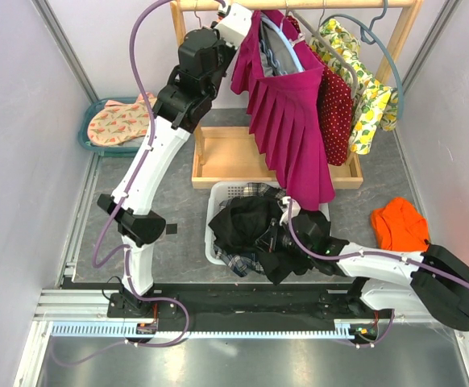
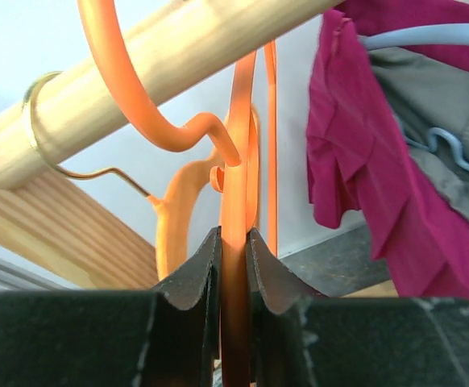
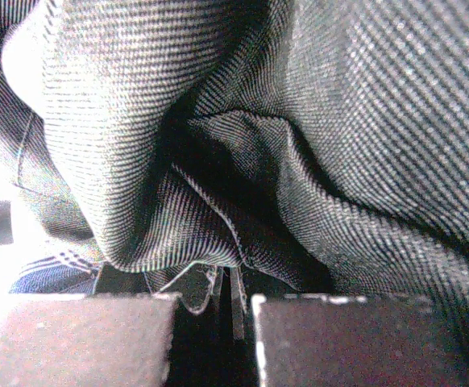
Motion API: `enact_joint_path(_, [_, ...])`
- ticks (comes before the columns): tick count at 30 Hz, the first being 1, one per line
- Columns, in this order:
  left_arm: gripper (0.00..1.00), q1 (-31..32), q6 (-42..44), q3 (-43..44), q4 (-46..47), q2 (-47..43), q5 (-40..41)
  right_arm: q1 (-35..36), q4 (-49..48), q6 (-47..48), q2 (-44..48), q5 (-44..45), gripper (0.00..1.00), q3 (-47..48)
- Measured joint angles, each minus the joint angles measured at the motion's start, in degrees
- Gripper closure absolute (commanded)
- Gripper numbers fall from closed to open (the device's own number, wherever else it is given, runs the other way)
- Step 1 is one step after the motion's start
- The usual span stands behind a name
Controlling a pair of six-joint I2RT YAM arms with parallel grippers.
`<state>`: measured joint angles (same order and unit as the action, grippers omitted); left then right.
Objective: Remove the skirt from the hanger
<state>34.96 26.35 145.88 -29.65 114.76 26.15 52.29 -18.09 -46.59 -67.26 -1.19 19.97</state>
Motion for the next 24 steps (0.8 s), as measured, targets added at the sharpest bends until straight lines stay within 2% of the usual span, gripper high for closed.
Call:
enact_joint_path(2, [0.98, -0.44, 0.46, -0.02, 0.26, 0.00, 0.92, 0.00, 0.42, -0.02, 0.55, 0.00, 0.98, -0.17])
enact_joint_path(4, [0.97, -1.11, 0.68, -0.46, 0.55, 0.00, 2.12, 0.00, 1.38, -0.04, 1.31, 0.00, 0.92, -0.20])
enact_joint_path(5, [0.85, -1.31, 0.70, -0.90, 0.79, 0.00, 2.58, 0.00, 1.97, -0.04, 1.84, 0.02, 0.90, -0.20])
enact_joint_path(7, [0.62, -1.84, 0.68, -2.99, 2.03, -0.15, 3.34, 0.00, 3.82, 0.04, 3.28, 0.07, 0.79, -0.07])
enact_joint_path(8, [0.36, -1.99, 0.66, -4.02, 2.08, -0.17, 3.69, 0.00, 5.05, 0.22, 4.04, 0.11, 0.73, 0.26])
enact_joint_path(9, [0.29, -2.12, 0.72, -4.90, 1.88, -0.28, 3.87, 0.00, 6.40, 0.33, 4.68, 0.20, 0.67, 0.81])
enact_joint_path(10, [0.17, -2.14, 0.55, -5.86, 1.44, -0.26, 3.85, 0.00, 8.92, 0.76, 5.38, 0.22, 0.65, 2.16])
enact_joint_path(11, [0.11, -2.10, 0.68, -6.45, 1.14, -0.26, 3.82, 0.00, 10.82, 1.18, 5.88, 0.26, 0.62, 3.72])
enact_joint_path(15, [0.00, -1.97, 0.24, -8.17, -0.42, -0.92, 3.74, 0.00, 19.12, 3.56, 7.43, 1.29, 0.45, 12.46])
enact_joint_path(17, [0.00, -1.92, 0.02, -9.18, -0.94, -2.25, 3.41, 0.00, 22.43, 5.01, 7.76, 1.73, 0.41, 17.81])
enact_joint_path(21, [0.00, -1.64, -1.31, -12.85, -1.79, -7.67, 2.10, 0.00, 29.62, 8.72, 7.50, 2.75, 0.25, 28.87])
enact_joint_path(24, [0.00, -1.62, -2.54, -15.67, -1.95, -13.20, 1.53, 0.00, 35.50, 12.13, 6.45, 3.98, 0.20, 37.99])
